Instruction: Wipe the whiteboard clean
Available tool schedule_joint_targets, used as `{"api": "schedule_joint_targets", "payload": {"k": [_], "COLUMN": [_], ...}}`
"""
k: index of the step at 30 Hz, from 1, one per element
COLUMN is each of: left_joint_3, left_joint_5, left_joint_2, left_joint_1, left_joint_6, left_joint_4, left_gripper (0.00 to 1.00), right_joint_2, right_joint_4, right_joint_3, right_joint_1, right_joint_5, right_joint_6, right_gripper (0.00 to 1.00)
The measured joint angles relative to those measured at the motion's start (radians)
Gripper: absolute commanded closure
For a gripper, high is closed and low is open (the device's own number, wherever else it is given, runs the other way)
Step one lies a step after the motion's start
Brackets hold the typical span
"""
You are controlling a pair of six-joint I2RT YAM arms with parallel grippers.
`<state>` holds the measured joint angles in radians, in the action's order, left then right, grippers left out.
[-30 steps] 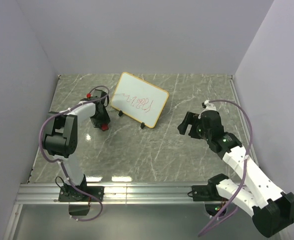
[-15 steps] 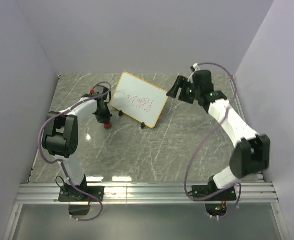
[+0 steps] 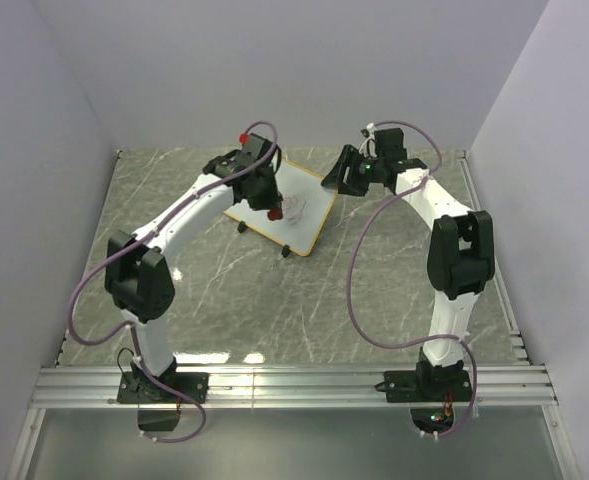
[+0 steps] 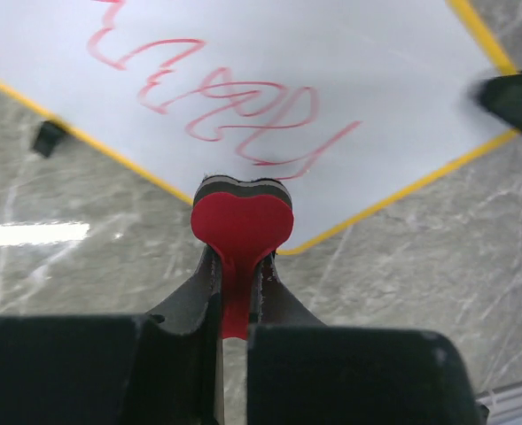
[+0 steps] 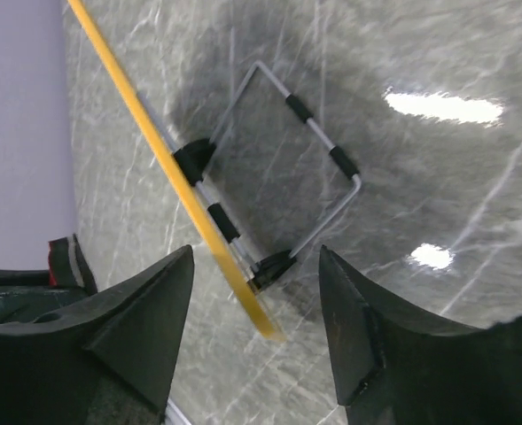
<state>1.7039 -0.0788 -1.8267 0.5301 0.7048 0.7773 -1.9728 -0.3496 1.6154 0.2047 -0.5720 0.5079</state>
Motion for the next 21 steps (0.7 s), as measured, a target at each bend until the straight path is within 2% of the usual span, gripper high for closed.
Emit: {"api": "schedule_joint_targets", "payload": {"k": [4,5,8,9,11,12,17,21], "left_joint_3": [0.113,0.147,0.233,0.260,0.299,0.312,0.320,0.283], "left_joint_5": [0.008,0.011,0.016,0.019,0.026,0.026,0.027,0.021], "left_joint_2": [-0.094,-0.128,-0.222,-0.253,-0.303,-0.323,-0.335,-0.333], "left_joint_1": [0.039,0.048,0.069,0.078,0.094,0.103,0.111,0.109], "left_joint_6": [0.012,0.014,0.015,0.016,0.017,0.018,0.019,0.019], "left_joint_4": [0.016,0.024,0.037,0.037,0.039,0.040,0.037,0.006], "left_gripper": [1.00,1.00,1.00,1.00,1.00,1.00,1.00,1.00], "right_joint_2": [-0.001,0.000,0.000,-0.001,-0.001,0.000,-0.001,0.001], "right_joint_4": [0.023,0.026,0.026,0.026,0.029,0.033,0.032,0.040], "right_joint_3": [-0.016,-0.021,-0.034,-0.035,-0.037,-0.037,-0.040,-0.061], "right_joint_1": [0.013,0.017,0.027,0.029,0.031,0.032,0.031,0.031], "right_joint_5": [-0.032,-0.039,-0.045,-0.045,-0.068,-0.070,-0.064,-0.064], "right_joint_6": [0.004,0.005,0.004,0.002,-0.006,-0.012,-0.035,-0.049], "right_gripper": [0.48,0.55,0.65,0.73,0.78,0.86,0.99,1.00]}}
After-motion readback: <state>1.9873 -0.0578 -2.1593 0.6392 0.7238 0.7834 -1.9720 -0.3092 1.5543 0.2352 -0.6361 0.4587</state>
